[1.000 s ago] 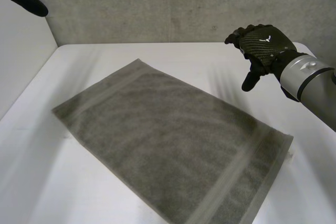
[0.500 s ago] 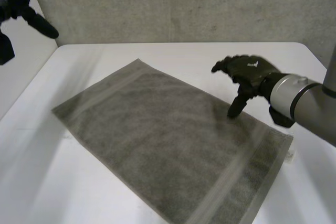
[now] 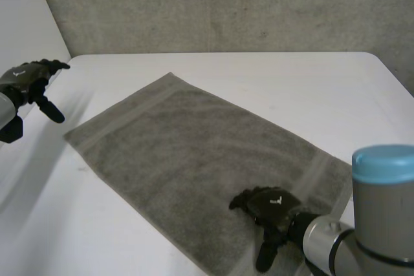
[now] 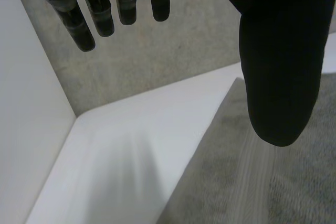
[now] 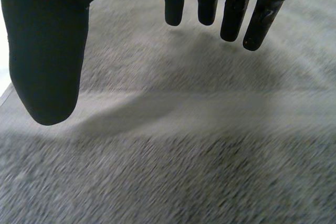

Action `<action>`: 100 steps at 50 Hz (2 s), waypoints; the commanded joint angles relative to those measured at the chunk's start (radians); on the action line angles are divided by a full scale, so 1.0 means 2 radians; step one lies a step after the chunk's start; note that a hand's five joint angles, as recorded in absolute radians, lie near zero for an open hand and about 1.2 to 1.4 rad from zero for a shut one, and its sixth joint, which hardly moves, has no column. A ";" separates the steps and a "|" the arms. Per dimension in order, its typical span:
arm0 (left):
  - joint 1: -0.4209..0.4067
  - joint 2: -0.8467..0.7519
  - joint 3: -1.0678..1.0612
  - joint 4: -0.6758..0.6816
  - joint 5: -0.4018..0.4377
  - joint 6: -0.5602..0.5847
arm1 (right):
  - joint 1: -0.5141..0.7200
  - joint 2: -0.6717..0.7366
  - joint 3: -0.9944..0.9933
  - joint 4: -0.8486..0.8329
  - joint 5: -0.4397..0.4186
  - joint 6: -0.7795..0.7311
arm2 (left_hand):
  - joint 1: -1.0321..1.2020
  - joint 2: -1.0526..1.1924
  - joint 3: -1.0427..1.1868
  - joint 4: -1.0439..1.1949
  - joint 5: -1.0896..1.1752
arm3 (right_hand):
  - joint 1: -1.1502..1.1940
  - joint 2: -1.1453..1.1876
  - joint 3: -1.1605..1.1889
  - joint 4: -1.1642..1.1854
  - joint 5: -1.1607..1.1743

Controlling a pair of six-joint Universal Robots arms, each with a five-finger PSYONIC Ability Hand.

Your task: Fold the towel.

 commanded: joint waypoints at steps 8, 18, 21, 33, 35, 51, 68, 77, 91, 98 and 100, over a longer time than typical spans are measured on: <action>0.001 -0.026 -0.002 0.016 -0.004 -0.001 | 0.017 -0.026 0.079 -0.071 -0.002 -0.033 | 0.003 0.007 0.006 0.006 -0.011 | -0.017 -0.029 -0.019 -0.028 -0.025; -0.003 -0.026 -0.007 0.017 -0.004 -0.002 | 0.055 -0.033 0.104 -0.107 0.000 -0.034 | 0.003 0.007 0.006 0.006 -0.011 | -0.017 -0.029 -0.019 -0.028 -0.025; -0.004 -0.026 -0.009 0.017 -0.004 -0.002 | 0.063 -0.038 0.106 -0.108 -0.002 -0.034 | 0.003 0.007 0.006 0.006 -0.011 | -0.017 -0.029 -0.019 -0.028 -0.025; -0.004 -0.026 -0.011 0.017 -0.005 -0.002 | 0.082 -0.047 0.110 -0.108 -0.006 -0.034 | 0.002 0.006 0.005 0.005 -0.012 | -0.017 -0.029 -0.019 -0.028 -0.025; -0.004 -0.026 -0.011 0.017 -0.005 -0.002 | 0.083 -0.048 0.110 -0.108 -0.006 -0.034 | 0.002 0.006 0.005 0.005 -0.012 | -0.017 -0.029 -0.019 -0.028 -0.025; -0.004 -0.026 -0.013 0.017 -0.005 -0.002 | 0.103 -0.041 0.112 -0.140 0.000 -0.045 | 0.002 0.006 0.005 0.005 -0.012 | -0.017 -0.029 -0.019 -0.028 -0.025; -0.002 -0.026 -0.013 0.017 -0.005 -0.004 | 0.089 -0.018 0.113 -0.170 0.040 -0.100 | 0.002 0.006 0.005 0.005 -0.012 | -0.017 -0.029 -0.019 -0.028 -0.025; -0.001 -0.026 -0.014 0.017 -0.005 -0.004 | 0.083 -0.021 0.112 -0.178 0.047 -0.103 | 0.002 0.006 0.005 0.005 -0.012 | -0.017 -0.029 -0.019 -0.028 -0.025; -0.001 -0.025 -0.015 0.016 -0.005 -0.004 | 0.079 -0.022 0.114 -0.204 0.060 -0.121 | 0.002 0.006 0.005 0.005 -0.012 | -0.017 -0.029 -0.019 -0.028 -0.025; -0.001 -0.025 -0.015 0.016 -0.006 -0.005 | 0.078 -0.023 0.110 -0.216 0.076 -0.131 | 0.002 0.006 0.005 0.005 -0.012 | 0.052 0.041 0.050 0.041 0.045; -0.001 -0.025 -0.015 0.016 -0.006 -0.004 | 0.074 -0.023 0.109 -0.220 0.081 -0.136 | 0.002 0.006 0.005 0.005 -0.012 | 0.096 0.085 0.095 0.085 0.089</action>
